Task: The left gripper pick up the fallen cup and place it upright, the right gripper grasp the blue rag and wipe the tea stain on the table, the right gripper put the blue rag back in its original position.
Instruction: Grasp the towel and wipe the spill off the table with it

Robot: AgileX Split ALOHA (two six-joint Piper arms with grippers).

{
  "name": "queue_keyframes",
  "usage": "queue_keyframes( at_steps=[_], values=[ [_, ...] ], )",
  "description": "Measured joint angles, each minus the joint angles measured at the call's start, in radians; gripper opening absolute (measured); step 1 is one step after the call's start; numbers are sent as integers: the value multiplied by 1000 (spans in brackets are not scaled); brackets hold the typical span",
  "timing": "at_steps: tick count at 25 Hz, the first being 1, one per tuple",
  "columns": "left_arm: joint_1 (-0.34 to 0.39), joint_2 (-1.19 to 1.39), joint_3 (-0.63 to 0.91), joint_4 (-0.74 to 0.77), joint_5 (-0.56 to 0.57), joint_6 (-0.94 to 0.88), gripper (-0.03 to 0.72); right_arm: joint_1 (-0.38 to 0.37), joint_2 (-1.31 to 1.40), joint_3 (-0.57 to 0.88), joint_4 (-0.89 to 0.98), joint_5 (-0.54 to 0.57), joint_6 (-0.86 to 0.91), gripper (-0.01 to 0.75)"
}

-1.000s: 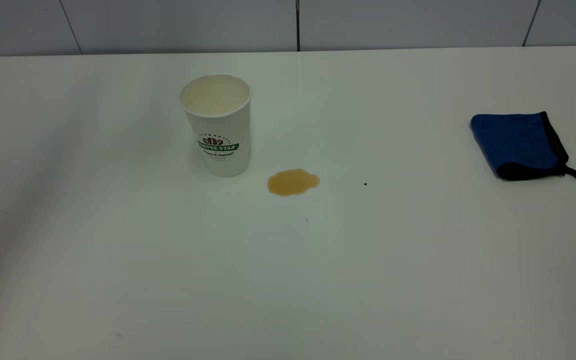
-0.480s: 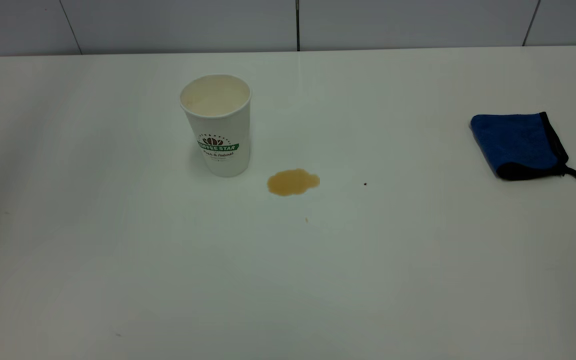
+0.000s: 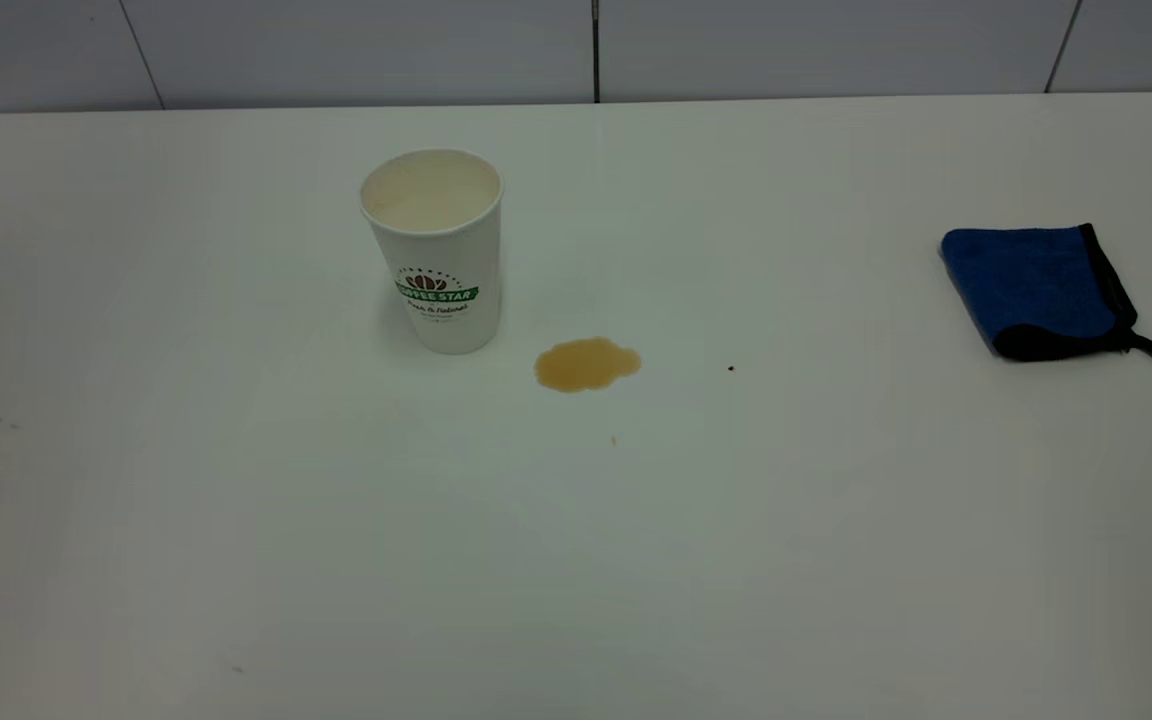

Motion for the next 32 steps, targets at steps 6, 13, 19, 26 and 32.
queue_keyframes(
  at_steps=[6,13,19,26,32],
  values=[
    [0,-253,315,3,0,-3,371,0,0,0,0,0,0,238],
    [87,-528,614,10,0,-114,371,0,0,0,0,0,0,238],
    [206,-769,729,42,-28,-141,371,0,0,0,1,0,0,238],
    [279,-994,782,73,-60,-180,371,0,0,0,1,0,0,238],
    [279,-1091,794,72,-57,-176,371,0,0,0,1,0,0,238]
  ],
)
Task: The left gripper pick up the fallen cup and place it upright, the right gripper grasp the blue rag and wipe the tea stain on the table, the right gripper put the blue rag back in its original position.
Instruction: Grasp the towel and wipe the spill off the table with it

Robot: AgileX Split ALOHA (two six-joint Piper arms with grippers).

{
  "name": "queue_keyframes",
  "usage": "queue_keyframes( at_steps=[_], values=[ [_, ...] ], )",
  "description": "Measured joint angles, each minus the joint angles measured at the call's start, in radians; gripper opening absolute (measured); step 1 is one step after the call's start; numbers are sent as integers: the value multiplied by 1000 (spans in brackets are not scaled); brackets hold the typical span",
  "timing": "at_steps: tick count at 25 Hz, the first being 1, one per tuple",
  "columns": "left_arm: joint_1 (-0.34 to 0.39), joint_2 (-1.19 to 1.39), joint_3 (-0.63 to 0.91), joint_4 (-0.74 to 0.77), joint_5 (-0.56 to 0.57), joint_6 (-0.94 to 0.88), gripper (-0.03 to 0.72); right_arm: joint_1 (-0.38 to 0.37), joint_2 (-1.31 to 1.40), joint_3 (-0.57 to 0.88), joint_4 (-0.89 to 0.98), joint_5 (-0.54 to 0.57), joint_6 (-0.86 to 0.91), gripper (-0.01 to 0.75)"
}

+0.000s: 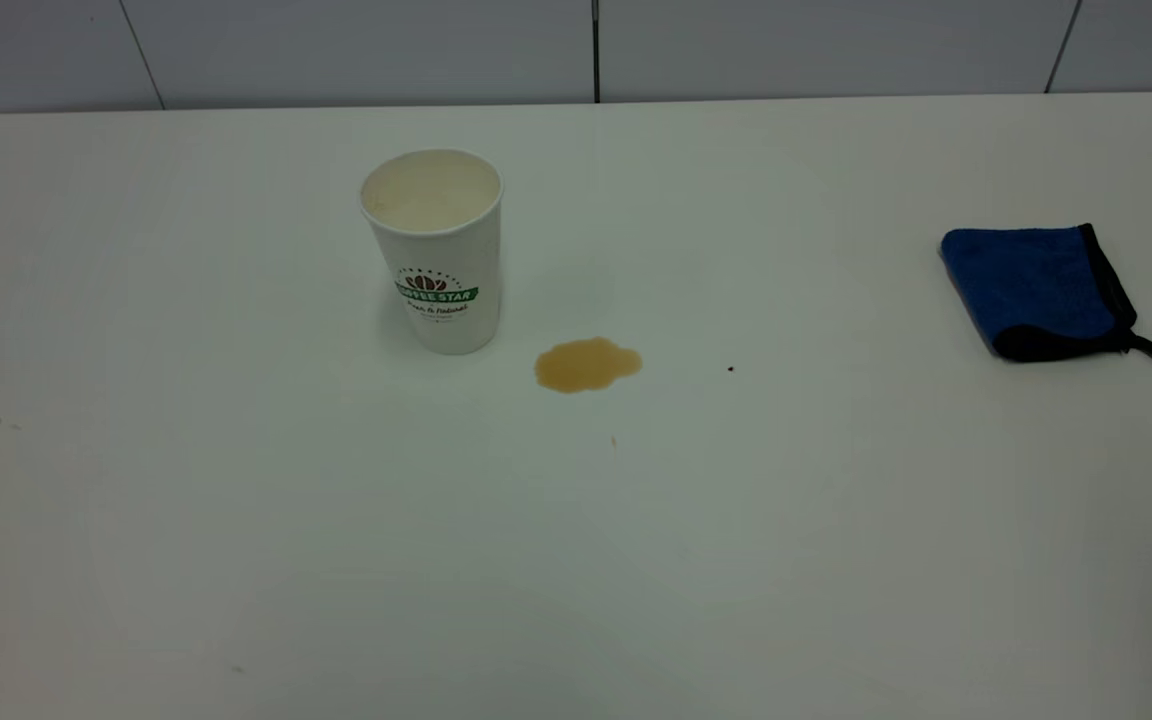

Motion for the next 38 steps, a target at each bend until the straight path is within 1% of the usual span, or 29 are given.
queue_keyframes(
  at_steps=[5,33,38],
  values=[
    [0,-36,9,0,12,10,371,0,0,0,0,0,0,238],
    [0,-36,9,0,12,12,371,0,0,0,-3,0,0,238],
    [0,-36,9,0,12,12,371,0,0,0,-3,0,48,240]
  ],
)
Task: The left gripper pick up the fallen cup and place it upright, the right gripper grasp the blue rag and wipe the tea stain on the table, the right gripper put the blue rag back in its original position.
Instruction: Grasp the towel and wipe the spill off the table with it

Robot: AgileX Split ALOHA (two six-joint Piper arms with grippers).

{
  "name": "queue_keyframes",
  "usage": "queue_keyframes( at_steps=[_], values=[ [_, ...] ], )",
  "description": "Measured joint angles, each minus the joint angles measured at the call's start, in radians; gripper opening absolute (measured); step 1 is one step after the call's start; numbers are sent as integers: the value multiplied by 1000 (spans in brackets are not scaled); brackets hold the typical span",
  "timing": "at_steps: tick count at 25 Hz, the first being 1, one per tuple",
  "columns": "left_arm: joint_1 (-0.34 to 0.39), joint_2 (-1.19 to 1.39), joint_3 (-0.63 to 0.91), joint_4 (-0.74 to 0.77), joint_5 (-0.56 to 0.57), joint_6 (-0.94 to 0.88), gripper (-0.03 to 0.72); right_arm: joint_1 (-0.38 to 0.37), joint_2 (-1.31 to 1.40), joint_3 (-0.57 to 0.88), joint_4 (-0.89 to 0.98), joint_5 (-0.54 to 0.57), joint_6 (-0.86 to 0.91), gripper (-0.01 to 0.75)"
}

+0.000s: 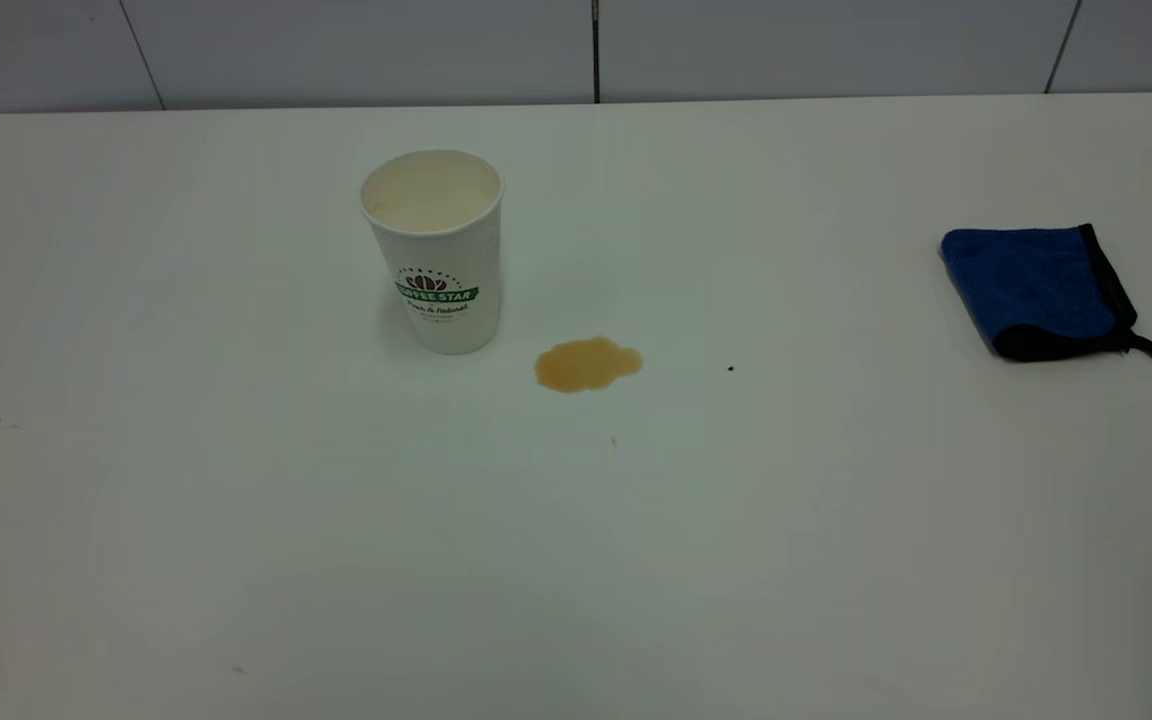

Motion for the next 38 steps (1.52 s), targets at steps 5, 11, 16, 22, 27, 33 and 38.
queue_keyframes(
  at_steps=[5,11,16,22,27,33,38],
  values=[
    [0,0,0,0,0,0,371,0,30,-31,-76,-57,-14,367],
    [0,0,0,0,0,0,371,0,416,-144,-216,-201,7,706],
    [0,0,0,0,0,0,371,0,788,-309,-215,-294,17,727],
    [0,0,0,0,0,0,371,0,1198,-448,-196,-397,-5,727],
    [0,0,0,0,0,0,371,26,1495,-493,-179,-536,-22,727],
    [0,0,0,0,0,0,371,92,1841,-646,-171,-608,-22,727],
    [0,0,0,0,0,0,371,92,2091,-834,-151,-550,-31,727]
  ],
)
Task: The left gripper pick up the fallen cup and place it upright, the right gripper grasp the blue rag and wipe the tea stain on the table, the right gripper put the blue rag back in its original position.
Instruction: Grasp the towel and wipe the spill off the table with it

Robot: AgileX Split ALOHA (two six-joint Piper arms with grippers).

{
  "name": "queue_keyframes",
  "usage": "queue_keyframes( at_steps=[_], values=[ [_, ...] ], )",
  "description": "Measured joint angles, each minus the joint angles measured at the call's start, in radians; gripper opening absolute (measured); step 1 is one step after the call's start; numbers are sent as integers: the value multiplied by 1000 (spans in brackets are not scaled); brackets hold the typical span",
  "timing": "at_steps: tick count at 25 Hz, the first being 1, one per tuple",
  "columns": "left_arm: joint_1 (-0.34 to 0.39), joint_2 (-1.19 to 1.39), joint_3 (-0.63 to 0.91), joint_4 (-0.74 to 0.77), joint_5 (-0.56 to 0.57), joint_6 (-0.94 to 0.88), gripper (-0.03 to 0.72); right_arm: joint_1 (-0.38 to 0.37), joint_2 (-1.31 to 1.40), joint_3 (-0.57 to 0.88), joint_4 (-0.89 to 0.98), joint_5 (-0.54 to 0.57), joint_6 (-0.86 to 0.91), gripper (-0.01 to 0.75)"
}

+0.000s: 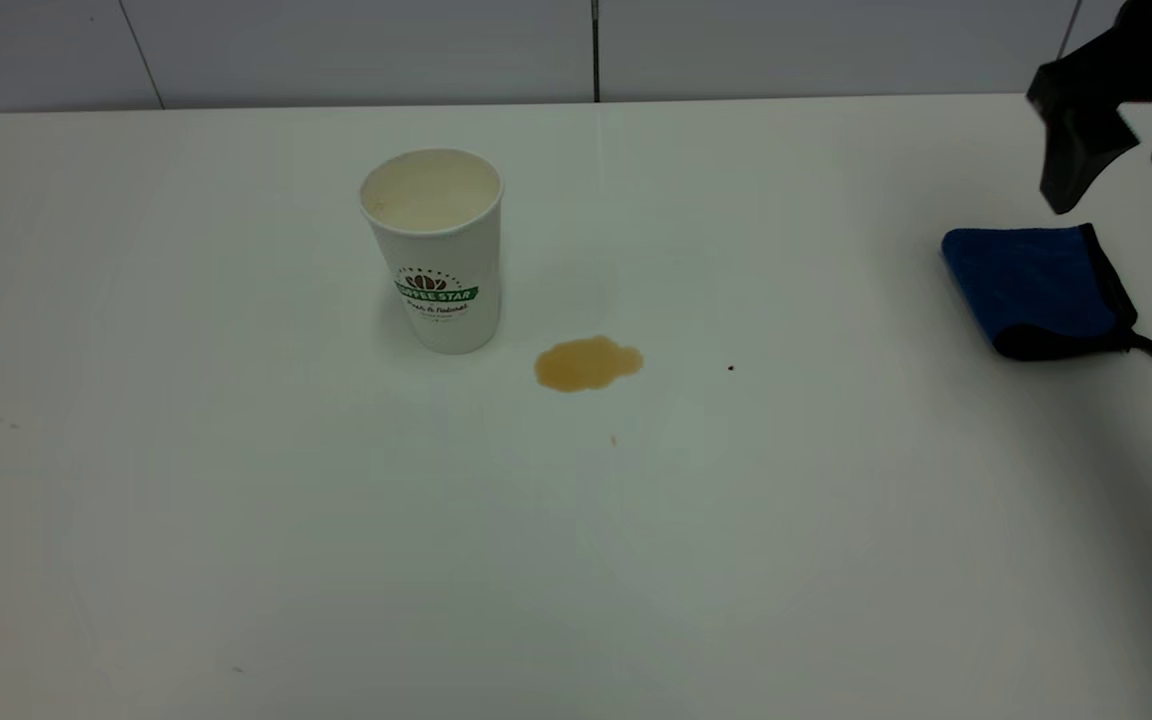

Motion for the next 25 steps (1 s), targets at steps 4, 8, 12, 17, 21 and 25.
queue_keyframes(
  at_steps=[4,8,12,17,21,25],
  values=[
    [0,0,0,0,0,0,371,-1,125,-112,26,9,-31,727],
    [0,0,0,0,1,0,371,-8,248,-235,31,33,-37,726],
    [0,0,0,0,1,0,371,-36,370,-376,43,94,-46,726],
    [0,0,0,0,1,0,371,-79,485,-504,84,168,-95,726],
    [0,0,0,0,1,0,371,-101,537,-556,127,197,-130,702],
    [0,0,0,0,1,0,371,-115,552,-572,183,206,-178,553]
  ],
)
